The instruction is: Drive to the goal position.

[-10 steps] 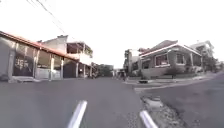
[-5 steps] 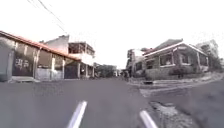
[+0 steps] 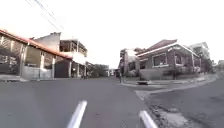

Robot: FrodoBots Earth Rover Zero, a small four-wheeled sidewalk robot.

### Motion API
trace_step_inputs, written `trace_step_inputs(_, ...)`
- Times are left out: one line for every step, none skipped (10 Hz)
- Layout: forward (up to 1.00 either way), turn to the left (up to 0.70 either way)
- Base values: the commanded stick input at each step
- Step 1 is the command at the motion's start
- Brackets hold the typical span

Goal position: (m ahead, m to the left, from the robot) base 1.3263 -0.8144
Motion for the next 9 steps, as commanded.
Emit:
trace_step_inputs(0.85,-0.34)
trace_step_inputs(0.85,-0.34)
trace_step_inputs(0.85,-0.34)
trace_step_inputs(0.85,-0.20)
trace_step_inputs(0.85,0.00)
trace_step_inputs(0.85,0.00)
trace_step_inputs(0.85,0.00)
trace_step_inputs(0.85,0.00)
trace_step_inputs(0.85,0.00)
